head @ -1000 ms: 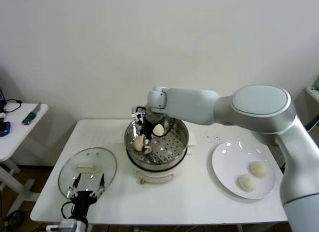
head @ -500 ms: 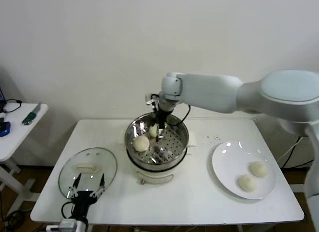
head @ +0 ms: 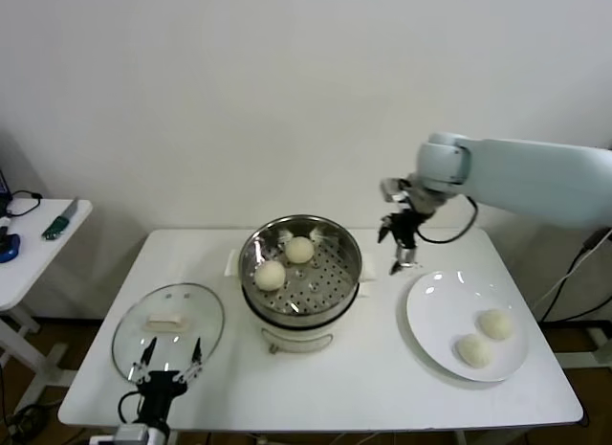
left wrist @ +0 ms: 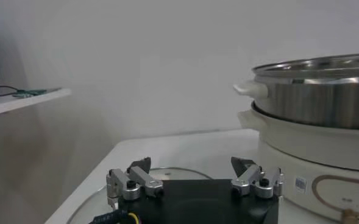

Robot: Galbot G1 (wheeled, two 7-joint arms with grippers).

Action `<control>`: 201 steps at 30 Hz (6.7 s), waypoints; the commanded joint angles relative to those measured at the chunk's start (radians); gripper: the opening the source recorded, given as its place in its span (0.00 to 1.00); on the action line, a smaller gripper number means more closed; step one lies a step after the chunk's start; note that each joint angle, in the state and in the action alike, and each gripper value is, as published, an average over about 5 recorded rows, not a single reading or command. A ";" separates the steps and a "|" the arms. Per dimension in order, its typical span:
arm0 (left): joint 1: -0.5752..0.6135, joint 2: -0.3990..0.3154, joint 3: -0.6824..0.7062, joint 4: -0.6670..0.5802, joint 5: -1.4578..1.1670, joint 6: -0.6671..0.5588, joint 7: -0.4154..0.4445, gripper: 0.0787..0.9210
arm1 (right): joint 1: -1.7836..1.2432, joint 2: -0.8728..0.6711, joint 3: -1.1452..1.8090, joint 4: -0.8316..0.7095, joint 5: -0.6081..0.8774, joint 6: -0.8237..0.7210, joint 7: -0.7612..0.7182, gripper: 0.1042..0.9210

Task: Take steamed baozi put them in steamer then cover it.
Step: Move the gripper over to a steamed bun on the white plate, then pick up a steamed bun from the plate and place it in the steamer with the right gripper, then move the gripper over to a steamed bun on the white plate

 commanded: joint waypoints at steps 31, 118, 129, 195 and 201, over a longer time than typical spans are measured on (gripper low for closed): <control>0.026 -0.042 -0.028 -0.003 0.042 0.013 -0.013 0.88 | -0.547 -0.284 0.270 -0.099 -0.426 0.046 -0.012 0.88; 0.026 -0.006 -0.014 0.017 -0.004 0.031 -0.009 0.88 | -0.260 0.590 0.260 -0.092 -0.796 0.863 -0.157 0.81; 0.022 -0.007 -0.011 0.010 0.000 0.038 -0.010 0.88 | -0.173 0.524 0.318 -0.127 -0.782 0.858 -0.166 0.88; -0.034 -0.035 -0.046 -0.026 0.018 0.096 -0.016 0.88 | -0.799 -0.224 0.736 -0.408 -0.719 0.238 -0.075 0.88; -0.033 -0.035 -0.041 -0.032 0.024 0.097 -0.016 0.88 | -0.794 -0.203 0.736 -0.418 -0.710 0.239 -0.075 0.84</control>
